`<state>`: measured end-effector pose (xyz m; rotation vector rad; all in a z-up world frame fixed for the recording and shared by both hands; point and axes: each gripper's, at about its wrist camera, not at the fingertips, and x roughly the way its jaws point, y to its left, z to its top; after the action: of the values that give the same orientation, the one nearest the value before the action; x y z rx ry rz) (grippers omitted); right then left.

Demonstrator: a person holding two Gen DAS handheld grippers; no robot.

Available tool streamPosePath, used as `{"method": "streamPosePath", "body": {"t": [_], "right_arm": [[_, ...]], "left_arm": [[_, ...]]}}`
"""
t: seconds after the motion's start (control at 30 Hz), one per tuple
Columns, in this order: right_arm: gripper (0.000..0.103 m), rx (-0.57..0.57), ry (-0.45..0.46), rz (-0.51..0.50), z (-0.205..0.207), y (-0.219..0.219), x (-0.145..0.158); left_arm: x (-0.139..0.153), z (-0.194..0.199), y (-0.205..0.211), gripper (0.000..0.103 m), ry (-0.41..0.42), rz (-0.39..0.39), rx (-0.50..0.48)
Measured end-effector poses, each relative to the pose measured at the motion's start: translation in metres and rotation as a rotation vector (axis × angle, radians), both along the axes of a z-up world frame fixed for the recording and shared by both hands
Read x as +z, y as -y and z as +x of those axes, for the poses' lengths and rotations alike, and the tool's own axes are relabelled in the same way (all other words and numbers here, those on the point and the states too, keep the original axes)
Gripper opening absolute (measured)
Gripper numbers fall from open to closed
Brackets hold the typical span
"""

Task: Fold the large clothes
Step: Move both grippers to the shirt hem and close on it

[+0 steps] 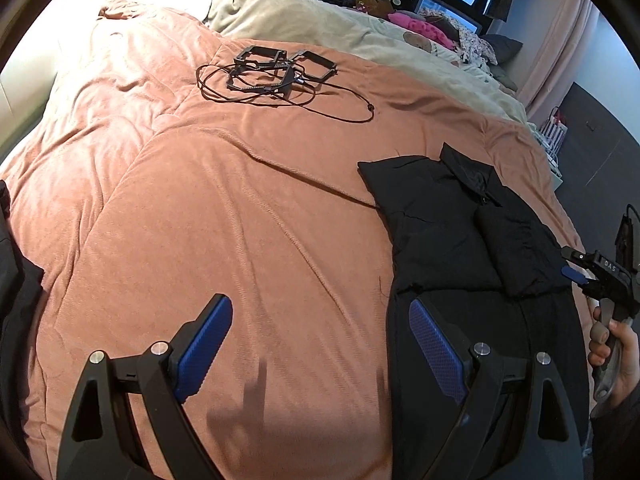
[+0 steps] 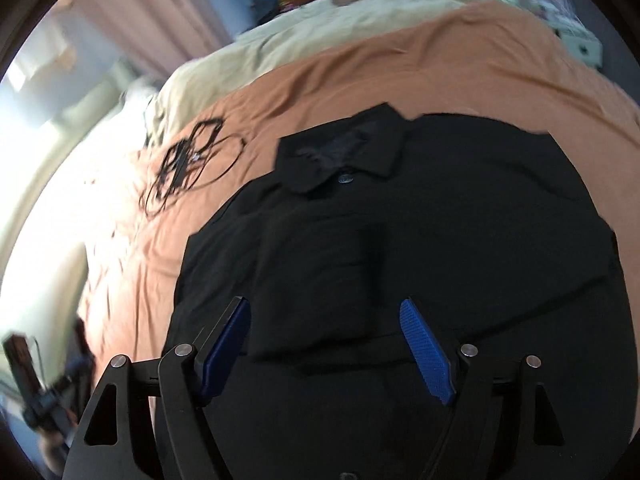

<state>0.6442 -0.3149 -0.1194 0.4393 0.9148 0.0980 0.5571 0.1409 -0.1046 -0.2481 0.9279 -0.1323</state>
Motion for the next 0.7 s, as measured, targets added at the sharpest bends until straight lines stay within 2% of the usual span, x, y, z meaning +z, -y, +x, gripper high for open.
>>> {"method": "streamPosePath", "body": {"t": [0.07, 0.17, 0.3, 0.33, 0.4, 0.47, 0.57, 0.7], "right_arm": [[0.078, -0.023, -0.026, 0.053, 0.003, 0.010, -0.012], [0.071, -0.005, -0.056, 0.128, 0.013, 0.004, -0.031], [0.064, 0.023, -0.107, 0.104, 0.033, -0.024, -0.053], [0.059, 0.020, -0.122, 0.104, 0.035, -0.029, -0.057], [0.058, 0.019, -0.137, 0.122, 0.041, -0.040, -0.061], [0.058, 0.060, -0.098, 0.172, 0.044, -0.053, -0.052], [0.055, 0.189, 0.001, 0.239, 0.043, -0.084, -0.025], [0.055, 0.280, 0.042, 0.221, 0.035, -0.112, 0.001]], "left_arm": [[0.000, 0.000, -0.003, 0.092, -0.002, -0.005, 0.009], [0.001, -0.002, -0.006, 0.092, -0.004, -0.016, 0.012], [-0.001, -0.004, -0.010, 0.092, -0.012, -0.004, 0.018], [-0.003, -0.005, -0.012, 0.092, -0.018, -0.004, 0.021], [-0.006, -0.006, -0.015, 0.092, -0.029, -0.002, 0.029], [-0.008, -0.008, -0.017, 0.092, -0.035, 0.000, 0.035], [-0.011, -0.011, -0.017, 0.092, -0.047, 0.003, 0.036], [-0.011, -0.019, -0.015, 0.092, -0.051, 0.003, 0.037]]}}
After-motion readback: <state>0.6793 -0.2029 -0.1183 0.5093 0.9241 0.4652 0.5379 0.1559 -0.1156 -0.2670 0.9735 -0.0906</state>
